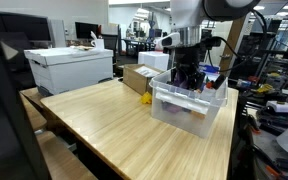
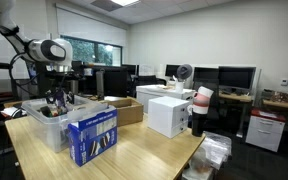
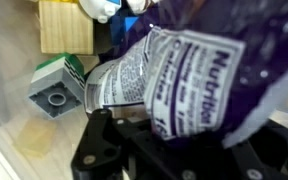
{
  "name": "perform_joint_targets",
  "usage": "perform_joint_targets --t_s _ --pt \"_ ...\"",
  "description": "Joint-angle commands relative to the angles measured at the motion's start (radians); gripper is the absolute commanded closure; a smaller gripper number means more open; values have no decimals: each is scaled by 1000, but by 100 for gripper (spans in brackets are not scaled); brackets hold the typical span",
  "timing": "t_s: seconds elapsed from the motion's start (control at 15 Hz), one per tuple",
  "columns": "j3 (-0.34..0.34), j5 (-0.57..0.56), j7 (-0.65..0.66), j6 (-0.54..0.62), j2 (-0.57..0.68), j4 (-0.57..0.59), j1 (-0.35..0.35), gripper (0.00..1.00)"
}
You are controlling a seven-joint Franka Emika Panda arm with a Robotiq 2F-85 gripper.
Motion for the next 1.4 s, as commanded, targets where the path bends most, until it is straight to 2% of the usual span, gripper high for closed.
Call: perform_joint_targets --t_s 0.0,0.33,0.73,1.33 --pt "2 10 -32 -96 -1 69 -15 97" --pt "3 -18 -30 -247 -13 177 -15 97" --pt "-7 -63 -12 -350 -23 287 -26 97" --pt "-46 -144 16 -402 -37 415 -71 97"
